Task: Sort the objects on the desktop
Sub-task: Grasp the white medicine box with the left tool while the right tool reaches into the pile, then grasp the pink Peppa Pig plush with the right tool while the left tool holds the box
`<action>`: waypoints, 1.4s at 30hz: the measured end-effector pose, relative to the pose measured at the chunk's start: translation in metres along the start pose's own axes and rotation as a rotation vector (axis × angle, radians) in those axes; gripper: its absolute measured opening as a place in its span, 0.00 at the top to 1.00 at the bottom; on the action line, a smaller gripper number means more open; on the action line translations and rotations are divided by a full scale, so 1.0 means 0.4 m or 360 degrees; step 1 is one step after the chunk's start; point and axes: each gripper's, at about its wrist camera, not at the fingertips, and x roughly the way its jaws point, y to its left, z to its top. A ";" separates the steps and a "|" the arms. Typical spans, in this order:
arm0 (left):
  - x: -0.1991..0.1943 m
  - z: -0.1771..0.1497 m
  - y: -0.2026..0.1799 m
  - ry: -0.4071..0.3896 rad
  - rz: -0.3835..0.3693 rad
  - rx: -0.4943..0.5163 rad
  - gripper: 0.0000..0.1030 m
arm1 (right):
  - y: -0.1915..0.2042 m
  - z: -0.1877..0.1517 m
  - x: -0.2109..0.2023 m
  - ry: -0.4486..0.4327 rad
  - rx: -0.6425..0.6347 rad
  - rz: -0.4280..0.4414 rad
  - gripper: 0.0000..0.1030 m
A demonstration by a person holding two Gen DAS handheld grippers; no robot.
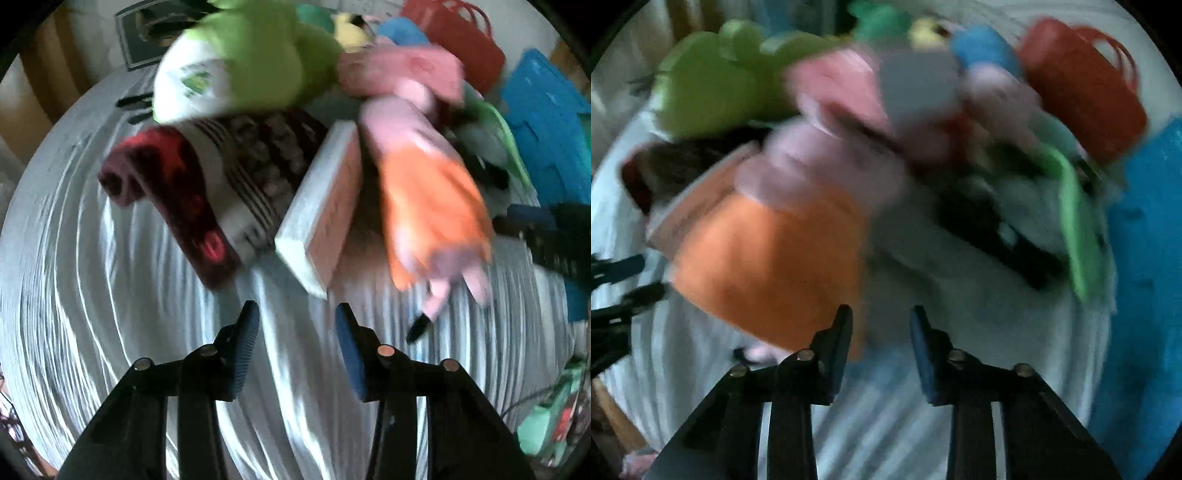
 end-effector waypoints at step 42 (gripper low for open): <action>0.047 0.017 -0.097 0.0129 -0.0005 0.0092 0.76 | -0.033 -0.120 0.021 0.0110 0.0032 0.0100 0.16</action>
